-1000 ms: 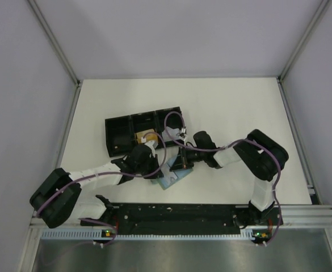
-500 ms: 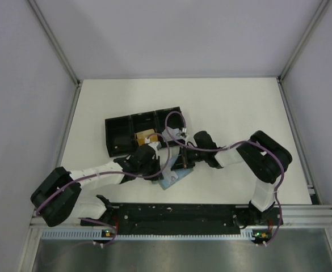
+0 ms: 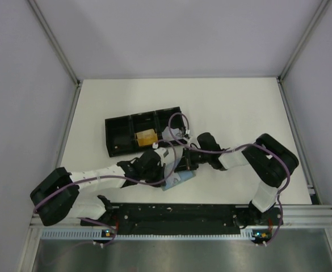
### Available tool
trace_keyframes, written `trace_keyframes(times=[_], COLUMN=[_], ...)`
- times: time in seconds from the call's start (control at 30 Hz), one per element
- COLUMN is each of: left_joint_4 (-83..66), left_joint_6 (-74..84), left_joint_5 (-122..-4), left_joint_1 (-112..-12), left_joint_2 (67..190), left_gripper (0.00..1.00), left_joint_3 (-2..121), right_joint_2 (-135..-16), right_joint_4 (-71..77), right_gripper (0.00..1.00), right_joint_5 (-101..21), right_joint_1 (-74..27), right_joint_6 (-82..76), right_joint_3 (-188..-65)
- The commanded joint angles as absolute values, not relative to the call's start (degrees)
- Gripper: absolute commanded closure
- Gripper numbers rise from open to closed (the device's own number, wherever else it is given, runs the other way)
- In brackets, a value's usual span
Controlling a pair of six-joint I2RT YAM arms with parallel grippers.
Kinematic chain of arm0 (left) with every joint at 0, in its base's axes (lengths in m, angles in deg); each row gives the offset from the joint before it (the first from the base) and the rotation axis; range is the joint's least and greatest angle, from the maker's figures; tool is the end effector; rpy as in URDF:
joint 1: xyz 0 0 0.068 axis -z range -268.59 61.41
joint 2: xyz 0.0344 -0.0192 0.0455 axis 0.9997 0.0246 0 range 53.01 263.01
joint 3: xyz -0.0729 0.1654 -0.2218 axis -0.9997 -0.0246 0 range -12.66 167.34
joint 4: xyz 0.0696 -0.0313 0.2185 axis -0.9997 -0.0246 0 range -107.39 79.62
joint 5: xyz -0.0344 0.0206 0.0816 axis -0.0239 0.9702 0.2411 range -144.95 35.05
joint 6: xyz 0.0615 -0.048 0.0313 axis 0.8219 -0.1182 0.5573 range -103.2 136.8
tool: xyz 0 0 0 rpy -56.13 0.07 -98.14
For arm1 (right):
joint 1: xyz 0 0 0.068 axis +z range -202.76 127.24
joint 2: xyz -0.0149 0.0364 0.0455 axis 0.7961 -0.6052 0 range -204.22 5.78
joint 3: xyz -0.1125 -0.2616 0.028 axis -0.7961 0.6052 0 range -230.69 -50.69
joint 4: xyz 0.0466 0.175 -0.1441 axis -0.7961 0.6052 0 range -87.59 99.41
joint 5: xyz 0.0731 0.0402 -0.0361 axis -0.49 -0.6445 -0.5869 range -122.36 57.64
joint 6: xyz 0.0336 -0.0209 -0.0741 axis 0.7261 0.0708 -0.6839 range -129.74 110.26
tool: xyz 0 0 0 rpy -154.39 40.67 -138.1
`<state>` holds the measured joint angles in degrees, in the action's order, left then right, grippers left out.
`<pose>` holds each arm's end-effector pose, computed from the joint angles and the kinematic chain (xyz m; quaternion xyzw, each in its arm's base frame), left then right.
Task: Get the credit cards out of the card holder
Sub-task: Remove the credit card from the card holder.
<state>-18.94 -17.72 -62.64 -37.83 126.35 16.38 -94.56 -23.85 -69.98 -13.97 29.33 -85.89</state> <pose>0.1336 -0.1792 0.1567 0.1548 0.9333 -0.2620 0.1907 0.2187 0.2335 0.1360 -0.1371 0.8543 0.4829 0.1349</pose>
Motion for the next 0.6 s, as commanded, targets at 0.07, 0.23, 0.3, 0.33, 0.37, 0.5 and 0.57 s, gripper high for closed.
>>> trace_keyframes(times=[0.07,0.23,0.3,0.33,0.37,0.5,0.57], left_joint_4=[-26.0,-23.8,-22.5,-21.8,-21.0,-19.0,-18.1], left_joint_6=[-15.7,-19.3,-21.2,-22.0,-22.5,-23.1,-22.5], left_joint_5=[-60.8,-59.2,-57.6,-57.2,-56.2,-53.7,-53.6], left_joint_1=[-36.6,-36.6,-36.6,-36.6,-36.6,-37.1,-37.3], left_joint_2=[123.2,119.4,117.4,116.3,115.4,114.1,115.2], left_gripper=[1.00,1.00,1.00,1.00,1.00,1.00,1.00], left_joint_3=[14.2,14.2,14.7,15.0,15.3,17.2,18.6], right_joint_2=[-93.1,-94.7,-95.1,-95.3,-95.4,-95.6,-95.7], right_joint_4=[-24.0,-26.6,-27.2,-27.3,-27.6,-28.2,-28.4], right_gripper=[1.00,0.93,0.93,0.93,0.93,0.91,0.97], right_joint_5=[-71.8,-73.6,-74.0,-73.9,-73.9,-74.1,-74.5], right_joint_1=[-15.5,-15.5,-15.5,-15.5,-15.5,-15.5,-15.6], right_joint_6=[27.5,29.0,29.5,29.4,29.5,29.8,29.9], right_joint_3=[-85.3,-85.6,-85.6,-85.6,-85.5,-85.4,-85.4])
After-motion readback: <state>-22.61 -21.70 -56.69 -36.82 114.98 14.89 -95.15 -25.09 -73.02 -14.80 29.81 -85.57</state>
